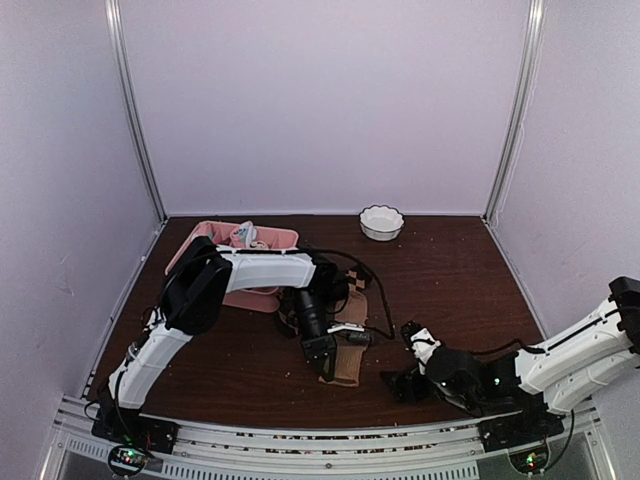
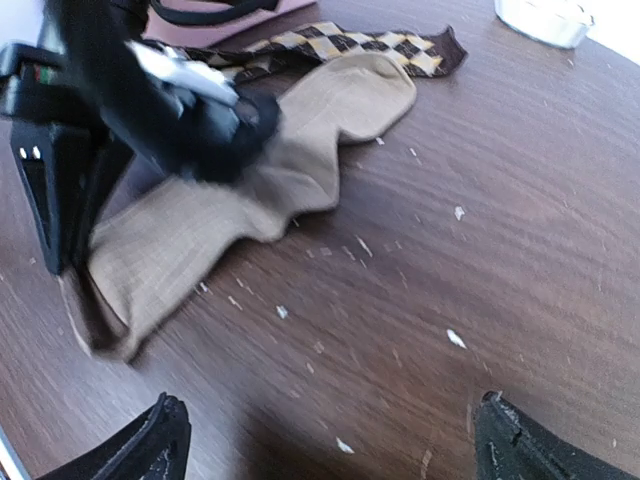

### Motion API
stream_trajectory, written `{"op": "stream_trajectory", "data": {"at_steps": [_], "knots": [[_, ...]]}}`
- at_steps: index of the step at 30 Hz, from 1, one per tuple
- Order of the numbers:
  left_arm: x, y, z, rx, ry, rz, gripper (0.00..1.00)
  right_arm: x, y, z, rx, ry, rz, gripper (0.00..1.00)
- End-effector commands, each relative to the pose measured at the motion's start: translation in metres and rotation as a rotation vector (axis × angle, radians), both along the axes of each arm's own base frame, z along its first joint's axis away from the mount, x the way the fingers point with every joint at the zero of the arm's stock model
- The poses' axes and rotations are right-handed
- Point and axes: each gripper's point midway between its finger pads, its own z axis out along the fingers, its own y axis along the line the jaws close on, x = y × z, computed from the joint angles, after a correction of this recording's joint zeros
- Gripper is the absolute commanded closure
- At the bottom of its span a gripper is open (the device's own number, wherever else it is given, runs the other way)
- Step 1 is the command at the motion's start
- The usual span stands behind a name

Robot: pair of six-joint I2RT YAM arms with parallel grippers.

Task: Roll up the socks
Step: Roll the sock at the center of the board.

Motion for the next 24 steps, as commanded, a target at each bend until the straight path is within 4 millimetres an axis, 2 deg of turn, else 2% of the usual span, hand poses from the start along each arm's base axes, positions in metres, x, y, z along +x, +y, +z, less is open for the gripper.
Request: {"op": "stream_trajectory", "data": {"at_steps": [1,6,9,11,16,19,24], "knots": [[-0.002,0.003,0.003,0.021,0.075,0.036,1.00,-0.004,-0.007,0.004,0.093,-0.040,0.016,0.00],[0.004,0.003,-0.001,0.022,0.110,0.068,1.00,-0.024,0.022,0.008,0.008,-0.119,0.219,0.00],[0.009,0.004,-0.004,0.029,0.130,0.092,1.00,-0.044,0.046,0.014,-0.032,-0.194,0.381,0.10],[0.012,0.007,-0.008,0.045,0.128,0.098,1.00,-0.050,0.060,0.020,-0.045,-0.228,0.445,0.18],[0.019,0.009,-0.020,0.085,0.077,0.109,1.00,-0.051,0.093,0.029,-0.079,-0.280,0.524,0.38],[0.024,0.013,-0.028,0.117,0.035,0.103,1.00,-0.046,0.107,0.024,-0.081,-0.264,0.562,0.54],[0.025,0.015,-0.038,0.150,0.017,0.103,1.00,-0.035,0.124,0.014,-0.066,-0.223,0.605,0.63]]}}
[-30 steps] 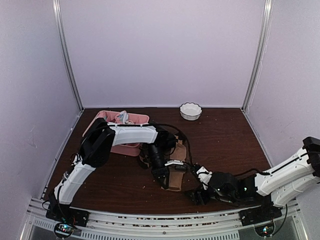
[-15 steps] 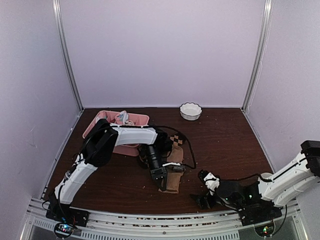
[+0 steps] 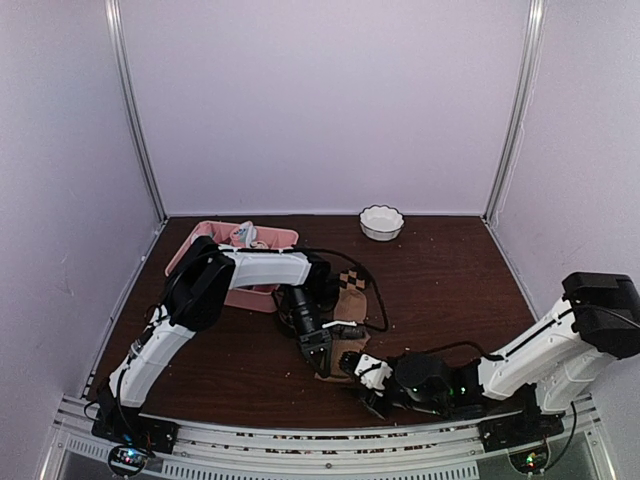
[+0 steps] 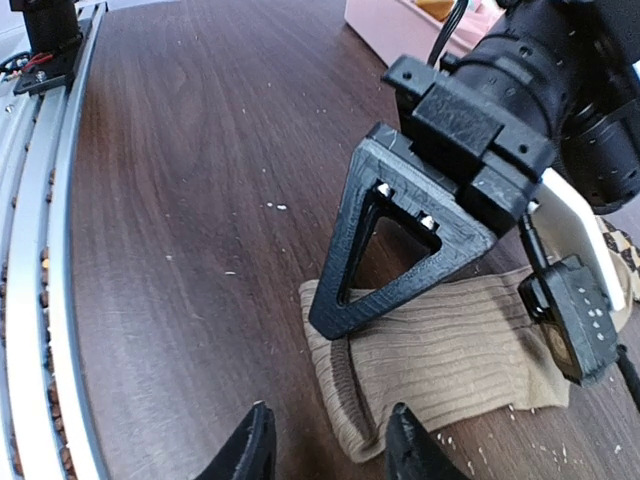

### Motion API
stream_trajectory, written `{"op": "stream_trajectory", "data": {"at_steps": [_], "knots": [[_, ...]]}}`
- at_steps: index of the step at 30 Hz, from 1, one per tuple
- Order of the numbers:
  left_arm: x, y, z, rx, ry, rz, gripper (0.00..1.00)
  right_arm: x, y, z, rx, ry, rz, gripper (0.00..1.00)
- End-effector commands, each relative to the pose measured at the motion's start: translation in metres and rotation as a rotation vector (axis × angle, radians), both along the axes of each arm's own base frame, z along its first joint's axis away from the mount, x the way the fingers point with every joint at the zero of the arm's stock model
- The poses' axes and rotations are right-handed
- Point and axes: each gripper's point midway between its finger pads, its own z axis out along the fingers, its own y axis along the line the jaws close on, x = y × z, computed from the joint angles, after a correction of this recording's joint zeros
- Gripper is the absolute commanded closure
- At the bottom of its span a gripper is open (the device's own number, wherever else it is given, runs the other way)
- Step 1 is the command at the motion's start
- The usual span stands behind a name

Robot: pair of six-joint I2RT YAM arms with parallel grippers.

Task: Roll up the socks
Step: Roll the sock at the center of the board.

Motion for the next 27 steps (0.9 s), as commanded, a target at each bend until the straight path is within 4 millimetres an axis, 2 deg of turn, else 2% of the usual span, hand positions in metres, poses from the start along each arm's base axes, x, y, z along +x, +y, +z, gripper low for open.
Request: {"op": "stream_trajectory", "data": {"at_steps": [1,6,11,18,20,24,27], "knots": [[0.012,0.005,-0.031,0.064,-0.086,-0.025,1.00,0.004,0.018,-0.003,-0.007,0.008,0.080,0.65],[0.011,0.003,-0.031,0.061,-0.100,-0.038,1.00,0.017,0.024,-0.013,-0.021,0.067,0.086,0.81],[0.014,0.003,-0.031,0.064,-0.114,-0.042,1.00,0.023,0.024,-0.023,-0.039,0.119,0.085,0.92],[0.017,0.001,-0.032,0.065,-0.138,-0.047,1.00,0.021,0.018,-0.041,-0.069,0.187,0.071,0.94],[0.018,0.002,-0.033,0.068,-0.145,-0.049,1.00,0.024,0.015,-0.041,-0.062,0.199,0.050,0.93],[0.019,0.003,-0.035,0.075,-0.152,-0.055,1.00,0.031,0.011,-0.036,-0.049,0.219,0.022,0.85],[0.020,0.004,-0.035,0.075,-0.170,-0.066,1.00,0.030,0.009,-0.041,-0.082,0.226,0.035,0.89]]}}
